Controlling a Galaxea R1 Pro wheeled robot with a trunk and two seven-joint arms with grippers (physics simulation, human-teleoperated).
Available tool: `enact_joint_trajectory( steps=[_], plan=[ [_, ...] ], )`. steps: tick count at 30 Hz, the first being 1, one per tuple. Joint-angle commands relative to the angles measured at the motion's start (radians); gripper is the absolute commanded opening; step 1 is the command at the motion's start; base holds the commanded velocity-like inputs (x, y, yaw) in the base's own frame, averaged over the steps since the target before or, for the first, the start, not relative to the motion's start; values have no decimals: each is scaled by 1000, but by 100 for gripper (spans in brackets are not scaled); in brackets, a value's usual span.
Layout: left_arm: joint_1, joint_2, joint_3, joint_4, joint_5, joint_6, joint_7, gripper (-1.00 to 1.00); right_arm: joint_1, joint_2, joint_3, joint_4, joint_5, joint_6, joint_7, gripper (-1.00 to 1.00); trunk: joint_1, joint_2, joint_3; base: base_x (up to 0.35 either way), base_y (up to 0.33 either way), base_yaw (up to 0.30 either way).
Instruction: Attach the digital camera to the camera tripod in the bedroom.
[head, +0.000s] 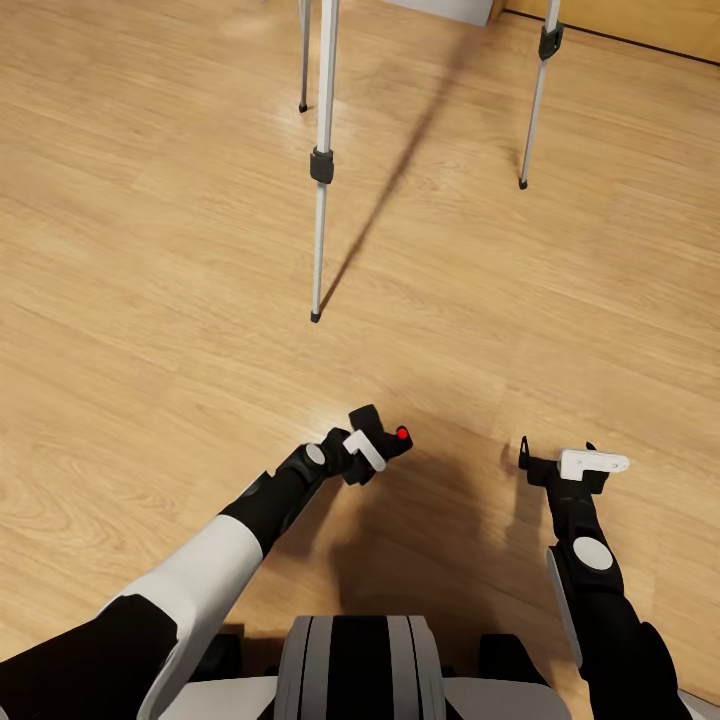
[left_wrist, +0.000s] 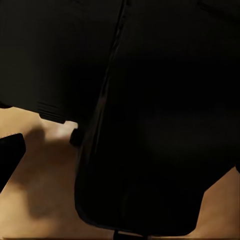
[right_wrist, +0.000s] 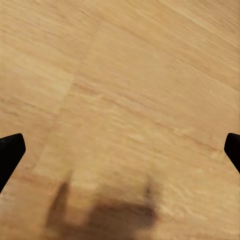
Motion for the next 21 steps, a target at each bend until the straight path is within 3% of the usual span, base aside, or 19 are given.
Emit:
enact_joint_trajectory(
  steps=[1, 9, 10, 21],
  plan=[
    [0, 0, 0, 0, -9, 3, -5, 100, 0, 1, 0, -1, 10, 6, -2, 100, 0, 0, 0, 0, 0, 0],
    [0, 0, -6, 7, -7, 2, -7, 100, 0, 1, 0, -1, 11, 6, -2, 100, 0, 0, 0, 0, 0, 0],
    [0, 0, -7, 7, -7, 2, -7, -100, 0, 1, 0, -1, 11, 6, -2, 100, 0, 0, 0, 0, 0, 0],
    [0, 0, -9, 8, -7, -14, -10, -100, 0, 1, 0, 0, 10, 6, -2, 100, 0, 0, 0, 0, 0, 0]
  ],
)
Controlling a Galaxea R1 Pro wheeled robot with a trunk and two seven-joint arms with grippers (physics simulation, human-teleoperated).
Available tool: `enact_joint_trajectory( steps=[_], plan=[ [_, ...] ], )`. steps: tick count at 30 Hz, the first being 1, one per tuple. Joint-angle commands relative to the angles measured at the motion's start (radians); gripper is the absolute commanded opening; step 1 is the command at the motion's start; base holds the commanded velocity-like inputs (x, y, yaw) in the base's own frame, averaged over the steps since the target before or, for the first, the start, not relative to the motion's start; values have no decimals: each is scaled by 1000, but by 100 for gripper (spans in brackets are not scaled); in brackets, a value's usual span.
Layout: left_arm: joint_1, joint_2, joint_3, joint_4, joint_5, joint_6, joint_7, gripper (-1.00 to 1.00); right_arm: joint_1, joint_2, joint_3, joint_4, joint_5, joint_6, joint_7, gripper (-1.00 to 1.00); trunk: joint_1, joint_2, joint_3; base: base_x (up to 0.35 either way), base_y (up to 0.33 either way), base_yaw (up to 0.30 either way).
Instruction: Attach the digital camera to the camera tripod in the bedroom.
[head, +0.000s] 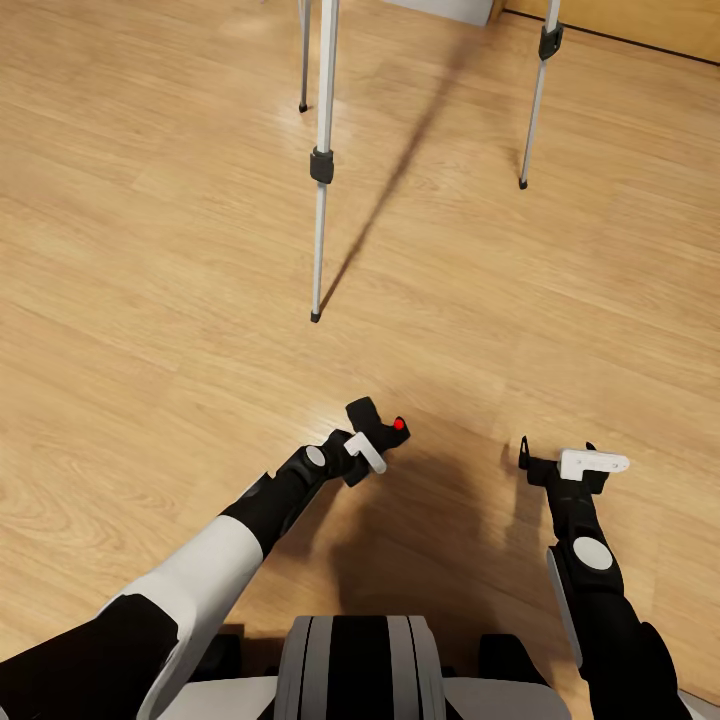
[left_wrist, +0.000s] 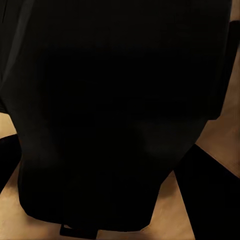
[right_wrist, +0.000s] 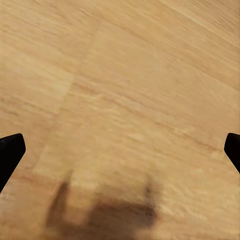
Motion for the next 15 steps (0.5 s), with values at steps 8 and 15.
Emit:
enact_joint_trajectory(
  steps=[8, 15],
  plan=[
    [0, 0, 0, -2, -15, -2, -4, -100, 0, 1, 0, -1, 10, 7, -2, 100, 0, 0, 0, 0, 0, 0],
    [0, 0, 1, -2, -15, -3, -4, -100, 0, 1, 0, -1, 10, 7, -2, 100, 0, 0, 0, 0, 0, 0]
  ],
)
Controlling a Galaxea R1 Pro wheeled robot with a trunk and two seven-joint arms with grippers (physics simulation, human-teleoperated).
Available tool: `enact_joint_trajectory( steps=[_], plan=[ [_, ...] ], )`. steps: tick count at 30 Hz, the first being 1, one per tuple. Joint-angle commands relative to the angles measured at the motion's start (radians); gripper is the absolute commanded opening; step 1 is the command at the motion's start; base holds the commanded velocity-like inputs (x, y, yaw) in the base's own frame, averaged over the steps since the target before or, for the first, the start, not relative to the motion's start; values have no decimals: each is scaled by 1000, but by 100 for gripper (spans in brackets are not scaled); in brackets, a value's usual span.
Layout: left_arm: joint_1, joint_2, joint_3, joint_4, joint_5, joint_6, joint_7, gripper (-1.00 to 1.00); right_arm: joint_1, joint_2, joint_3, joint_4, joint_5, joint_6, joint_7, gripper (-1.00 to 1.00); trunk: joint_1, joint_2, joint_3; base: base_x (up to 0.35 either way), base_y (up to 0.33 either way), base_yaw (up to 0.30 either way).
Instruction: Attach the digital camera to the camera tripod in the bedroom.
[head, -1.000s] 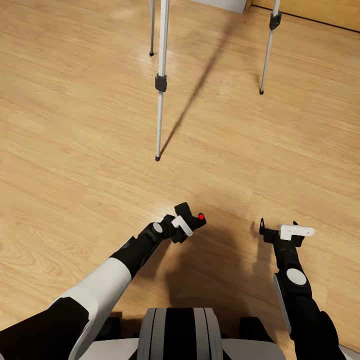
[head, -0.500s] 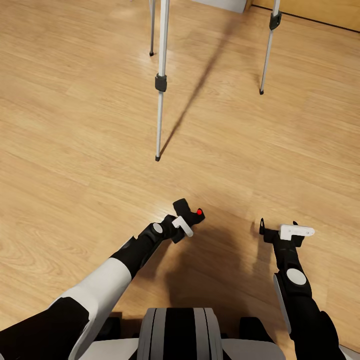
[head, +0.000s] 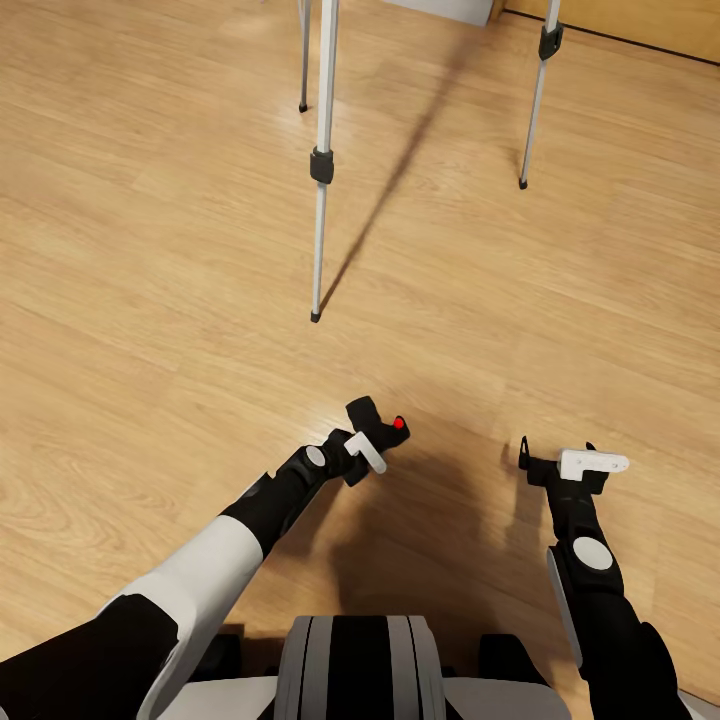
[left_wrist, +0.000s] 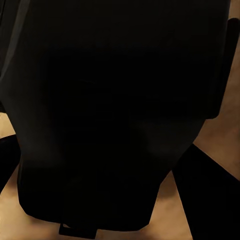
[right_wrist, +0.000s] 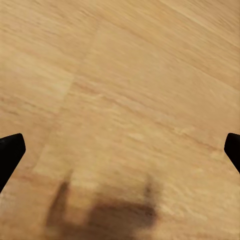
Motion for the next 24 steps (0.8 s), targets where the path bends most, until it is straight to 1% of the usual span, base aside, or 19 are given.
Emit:
enact_joint_trajectory(
  steps=[1, 24],
  plan=[
    [0, 0, 0, -2, -8, 4, -6, -100, 0, 1, 0, -1, 10, 6, -2, 100, 0, 0, 0, 0, 0, 0],
    [0, 0, 1, -14, -6, 5, -7, -100, 1, 0, 0, -1, 10, 6, -2, 100, 0, 0, 0, 0, 0, 0]
  ],
)
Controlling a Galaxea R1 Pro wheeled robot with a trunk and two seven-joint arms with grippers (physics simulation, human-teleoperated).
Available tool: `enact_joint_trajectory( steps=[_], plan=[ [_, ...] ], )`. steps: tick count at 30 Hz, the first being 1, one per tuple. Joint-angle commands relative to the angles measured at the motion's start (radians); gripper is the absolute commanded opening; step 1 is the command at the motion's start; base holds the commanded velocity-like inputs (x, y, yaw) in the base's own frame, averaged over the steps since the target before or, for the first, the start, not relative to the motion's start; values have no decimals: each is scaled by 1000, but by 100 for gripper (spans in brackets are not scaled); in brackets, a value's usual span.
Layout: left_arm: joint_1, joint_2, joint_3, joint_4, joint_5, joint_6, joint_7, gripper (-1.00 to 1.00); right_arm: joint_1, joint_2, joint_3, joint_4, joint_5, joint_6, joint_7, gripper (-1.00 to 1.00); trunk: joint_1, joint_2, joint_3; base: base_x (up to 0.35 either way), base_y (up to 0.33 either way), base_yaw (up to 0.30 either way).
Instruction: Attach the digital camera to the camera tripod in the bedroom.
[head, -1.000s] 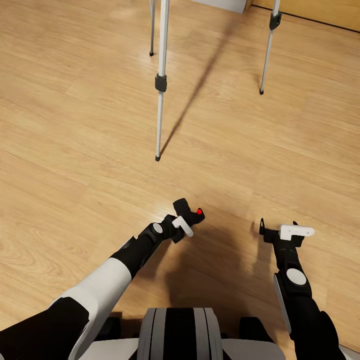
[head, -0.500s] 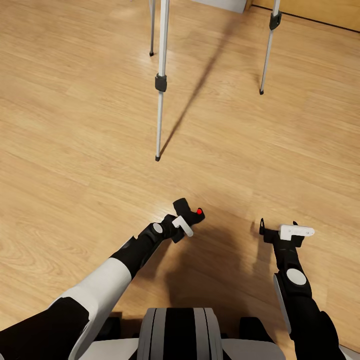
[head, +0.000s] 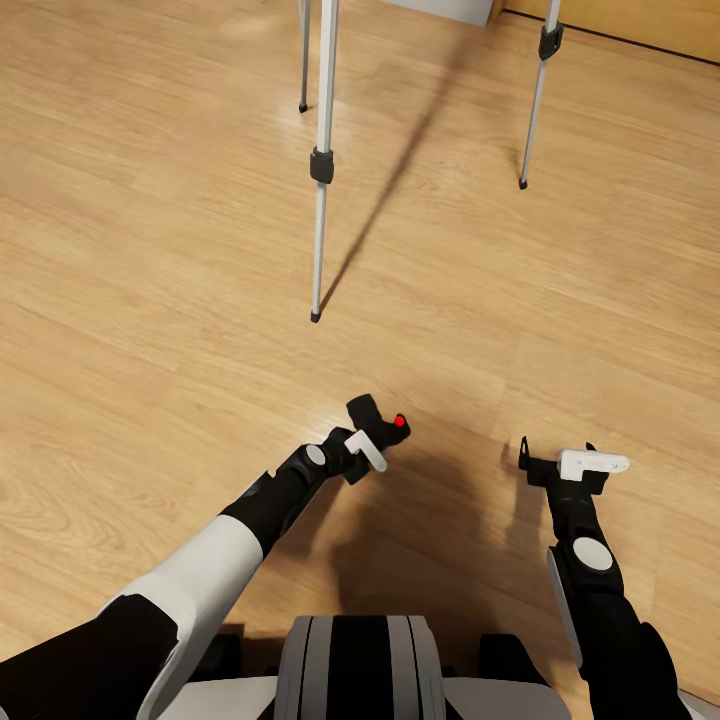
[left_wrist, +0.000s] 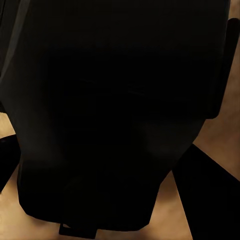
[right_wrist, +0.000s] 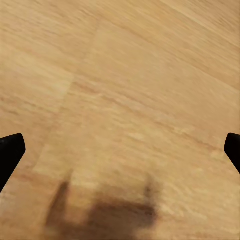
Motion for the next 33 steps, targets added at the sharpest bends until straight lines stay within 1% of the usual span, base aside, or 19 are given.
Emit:
enact_joint_trajectory(
  steps=[1, 6, 11, 15, 17, 22, 27, 29, 31, 32, 33],
  plan=[
    [0, 0, 0, -3, -8, 4, -6, -100, 0, 1, 0, -1, 10, 6, -2, 100, 0, 0, 0, 0, 0, 0],
    [0, 0, 1, -26, -7, 12, -11, -100, 0, 1, 0, -1, 10, 6, -2, 100, 0, 0, 1, 0, 0, 0],
    [0, 0, 2, -64, -7, 19, -15, -100, 0, 2, 1, 0, 11, 5, -2, 100, 0, 0, 8, 0, 0, 0],
    [0, 0, 3, -79, -7, 25, -15, -100, 0, 2, 1, 0, 11, 5, -2, 100, 0, 0, 14, 0, 0, 0],
    [0, 0, 4, -83, -7, 39, -15, -100, 1, 2, 2, 1, 12, 5, -2, 100, 0, 0, 17, 0, 0, 0],
    [0, 0, 7, -130, -7, 113, -15, -100, 2, 4, 6, 4, 13, 5, -2, 100, 0, 0, 25, 0, 0, 0],
    [0, 0, 7, -167, -4, 167, -16, -100, 2, 4, 8, 5, 13, 6, -2, 100, 0, 0, 33, 0, 0, 0],
    [0, 0, 6, -184, 6, 192, -16, -100, 2, 4, 9, 5, 13, 6, -2, 100, 0, 0, 36, 0, 0, 0],
    [0, 0, 5, -200, 24, 216, -16, -100, 2, 5, 10, 5, 13, 6, -2, 100, 0, 0, 40, 0, 0, 0],
    [0, 0, 3, -221, 60, 258, -16, -100, 2, 6, 11, 5, 13, 6, -2, 100, 0, 0, 41, 0, 0, 0],
    [0, 0, 3, -225, 65, 267, -16, -100, 2, 6, 11, 5, 13, 6, -2, 100, 0, 0, 43, 0, 0, 0]
  ],
)
